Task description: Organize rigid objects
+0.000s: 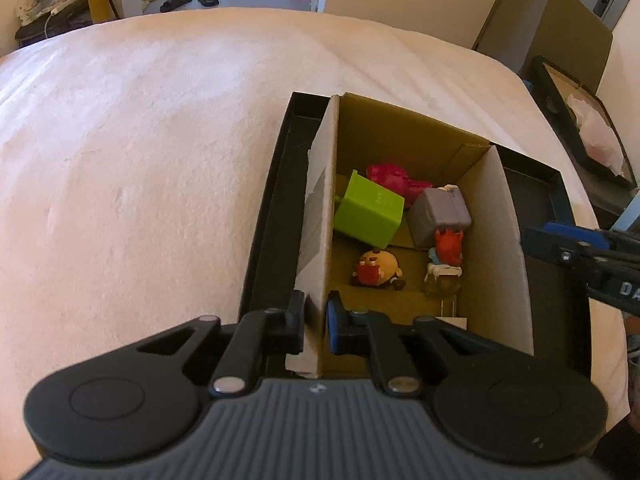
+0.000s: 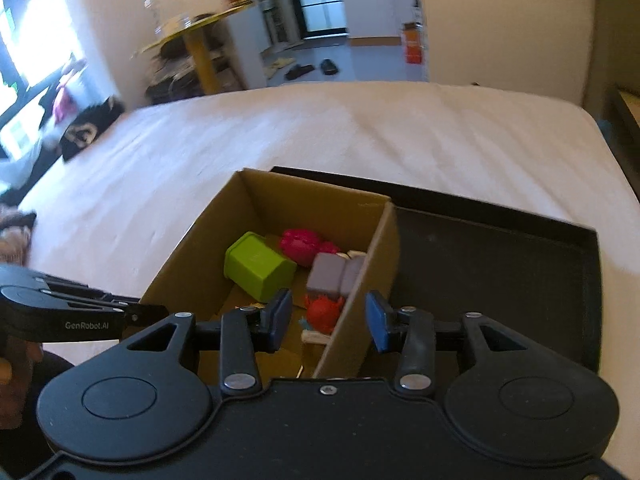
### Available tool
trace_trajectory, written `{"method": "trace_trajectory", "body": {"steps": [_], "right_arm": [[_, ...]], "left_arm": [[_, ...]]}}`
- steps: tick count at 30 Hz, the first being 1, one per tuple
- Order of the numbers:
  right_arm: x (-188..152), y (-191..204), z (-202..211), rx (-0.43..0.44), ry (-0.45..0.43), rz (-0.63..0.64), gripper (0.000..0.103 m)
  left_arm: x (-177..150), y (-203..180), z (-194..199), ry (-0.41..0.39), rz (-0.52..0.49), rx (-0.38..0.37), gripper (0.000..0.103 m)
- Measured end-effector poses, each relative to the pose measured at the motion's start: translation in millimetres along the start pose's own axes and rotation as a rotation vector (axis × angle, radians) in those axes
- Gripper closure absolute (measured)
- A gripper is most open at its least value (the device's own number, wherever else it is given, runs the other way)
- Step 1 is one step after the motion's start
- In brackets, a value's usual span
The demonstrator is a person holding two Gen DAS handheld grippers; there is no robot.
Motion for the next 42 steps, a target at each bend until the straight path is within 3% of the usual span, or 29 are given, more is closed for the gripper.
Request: {"method": "trace_trajectory", "body": {"steps": [9, 22, 28, 32, 36, 38, 42], "right_arm": [[-12, -5, 24, -0.011, -0.007, -0.121, 0.060], [-21, -4, 58, -0.041, -0.042, -0.205, 0.038], [-18, 1, 70, -0.055, -0.062, -0.211, 0.032], [-18, 3, 77, -0.062, -0.074, -0.219, 0.019], [-20, 7, 86, -0.080, -0.083, -0.216, 0.018], [-21, 7, 92, -0.084, -0.094, -0.219, 0.010], [-23, 7, 106, -0.097, -0.113, -0.237, 0.007]], "left_arm": [[3, -1, 6, -0.002, -0.030, -0.003, 0.093], [14, -7, 33, -0.003, -0.046, 0.011, 0.087], [17, -10, 60, -0.033, -0.049, 0.016, 0.072], [16, -12, 79, -0.055, -0.048, 0.005, 0.062], [14, -13, 96, -0.071, -0.041, -0.006, 0.055], [12, -14, 104, -0.085, -0.043, -0.005, 0.046], [8, -14, 122, -0.105, -0.036, -0.018, 0.035]]}}
Point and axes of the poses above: each gripper's, at about its wrist camera, not at the fingertips, and z roughly against the way its jaws point, y to its left, x to its top, the point moved 4 cm from there along -z, roughly the way its jaws point, and after that the axes turned 11 degrees about x, right-handed, at the moved point
